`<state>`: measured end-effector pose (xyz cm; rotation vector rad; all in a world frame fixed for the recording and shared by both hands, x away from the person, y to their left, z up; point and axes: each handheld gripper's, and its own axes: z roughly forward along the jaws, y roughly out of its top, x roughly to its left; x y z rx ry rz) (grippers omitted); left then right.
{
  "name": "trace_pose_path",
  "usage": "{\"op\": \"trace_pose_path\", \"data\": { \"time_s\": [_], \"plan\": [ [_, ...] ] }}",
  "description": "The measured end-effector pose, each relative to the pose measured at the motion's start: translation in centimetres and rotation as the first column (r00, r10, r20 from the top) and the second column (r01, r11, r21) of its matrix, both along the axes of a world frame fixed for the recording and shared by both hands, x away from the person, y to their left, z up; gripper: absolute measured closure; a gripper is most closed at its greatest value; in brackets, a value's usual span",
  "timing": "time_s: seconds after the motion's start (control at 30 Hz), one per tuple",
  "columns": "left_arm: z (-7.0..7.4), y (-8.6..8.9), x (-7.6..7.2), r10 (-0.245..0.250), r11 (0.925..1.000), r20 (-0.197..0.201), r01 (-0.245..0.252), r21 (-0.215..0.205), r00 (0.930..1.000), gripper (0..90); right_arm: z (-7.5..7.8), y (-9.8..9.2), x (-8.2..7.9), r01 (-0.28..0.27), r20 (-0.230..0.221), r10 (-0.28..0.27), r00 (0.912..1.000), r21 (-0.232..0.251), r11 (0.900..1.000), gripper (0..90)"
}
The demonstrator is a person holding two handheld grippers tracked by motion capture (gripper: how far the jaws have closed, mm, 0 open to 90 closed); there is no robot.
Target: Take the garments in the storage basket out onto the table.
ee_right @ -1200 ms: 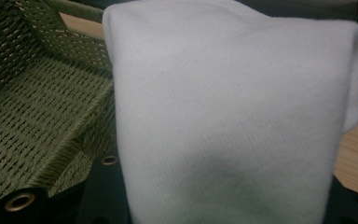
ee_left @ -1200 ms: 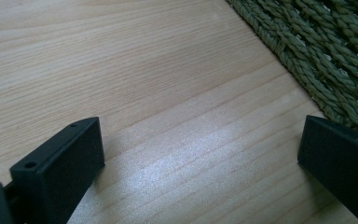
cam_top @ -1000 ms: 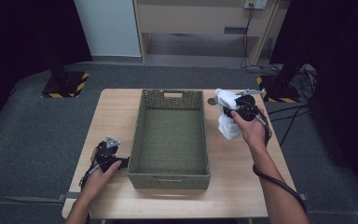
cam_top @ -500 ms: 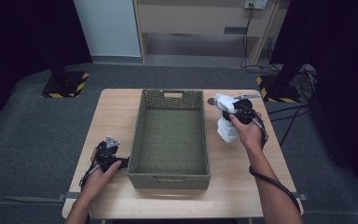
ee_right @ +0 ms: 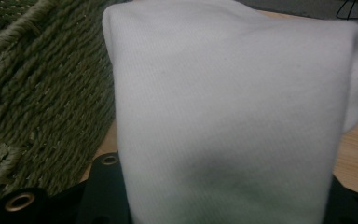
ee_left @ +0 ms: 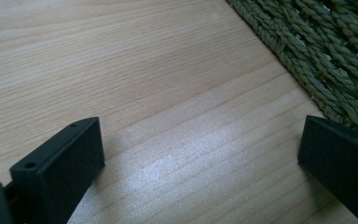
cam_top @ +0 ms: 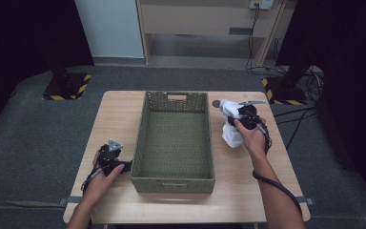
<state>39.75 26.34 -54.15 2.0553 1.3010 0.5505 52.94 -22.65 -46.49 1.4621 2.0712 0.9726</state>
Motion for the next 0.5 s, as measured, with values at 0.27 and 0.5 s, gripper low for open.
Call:
{"op": "trace_pose_path", "data": {
  "time_s": [0.27, 0.5],
  "plan": [
    [0.0, 0.0, 0.0, 0.0, 1.0, 0.0, 0.0, 0.0, 1.0, 0.0, -1.3, 0.0, 0.4, -0.002, -0.022, 0.002, 0.9997, -0.007, 1.0, 52.6],
    [0.0, 0.0, 0.0, 0.0, 1.0, 0.0, 0.0, 0.0, 1.0, 0.0, -2.6, -0.3, 0.6, 0.004, -0.038, -0.005, 0.9993, -0.02, 1.0, 52.6]
  ]
}}
